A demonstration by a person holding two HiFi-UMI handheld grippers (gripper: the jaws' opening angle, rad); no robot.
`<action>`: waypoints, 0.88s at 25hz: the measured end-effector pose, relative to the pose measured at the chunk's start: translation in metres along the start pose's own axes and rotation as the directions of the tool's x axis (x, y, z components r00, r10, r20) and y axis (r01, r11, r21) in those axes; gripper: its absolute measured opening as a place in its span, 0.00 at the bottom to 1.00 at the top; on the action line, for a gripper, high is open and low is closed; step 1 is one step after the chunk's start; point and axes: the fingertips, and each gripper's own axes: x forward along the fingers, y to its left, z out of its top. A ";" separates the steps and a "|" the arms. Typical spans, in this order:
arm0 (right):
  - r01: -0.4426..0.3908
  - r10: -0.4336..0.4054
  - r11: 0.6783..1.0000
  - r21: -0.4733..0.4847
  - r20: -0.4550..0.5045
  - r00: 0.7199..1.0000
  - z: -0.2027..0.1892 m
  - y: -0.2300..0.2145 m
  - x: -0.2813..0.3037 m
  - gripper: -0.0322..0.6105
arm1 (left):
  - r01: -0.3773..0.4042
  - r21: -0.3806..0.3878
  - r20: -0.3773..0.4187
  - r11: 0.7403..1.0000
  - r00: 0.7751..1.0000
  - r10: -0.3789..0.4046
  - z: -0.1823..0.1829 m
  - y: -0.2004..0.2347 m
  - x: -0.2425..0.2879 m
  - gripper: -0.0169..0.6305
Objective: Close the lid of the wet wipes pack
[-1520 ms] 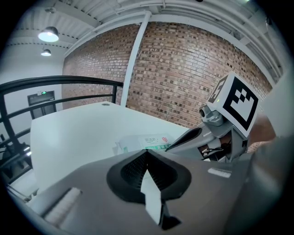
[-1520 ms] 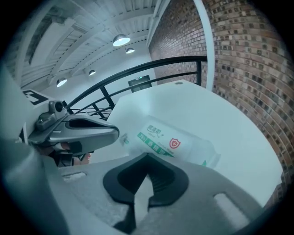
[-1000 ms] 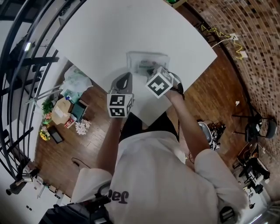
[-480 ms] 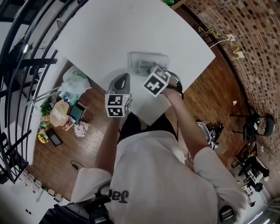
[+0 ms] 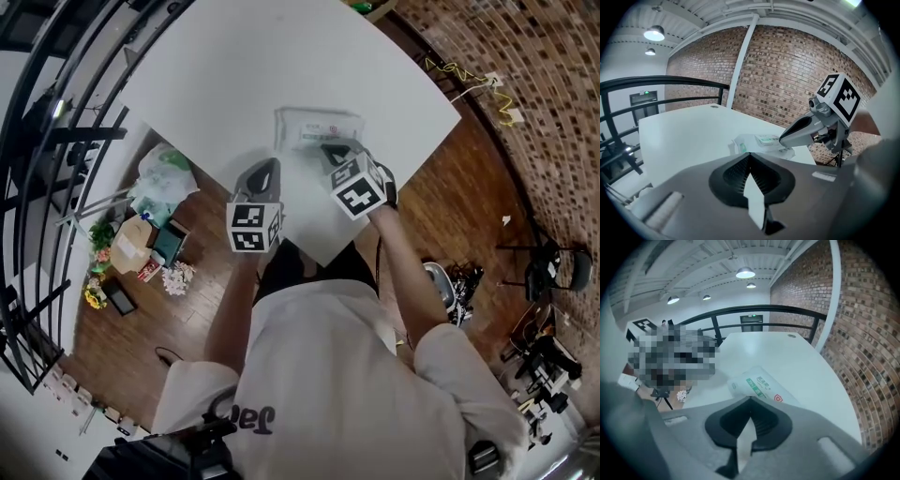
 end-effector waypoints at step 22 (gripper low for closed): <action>-0.044 -0.004 0.982 -0.183 -0.255 0.967 -0.015 -0.003 0.035 0.03 | 0.021 -0.013 -0.022 1.000 1.000 -0.022 -0.008 -0.002 0.007 0.05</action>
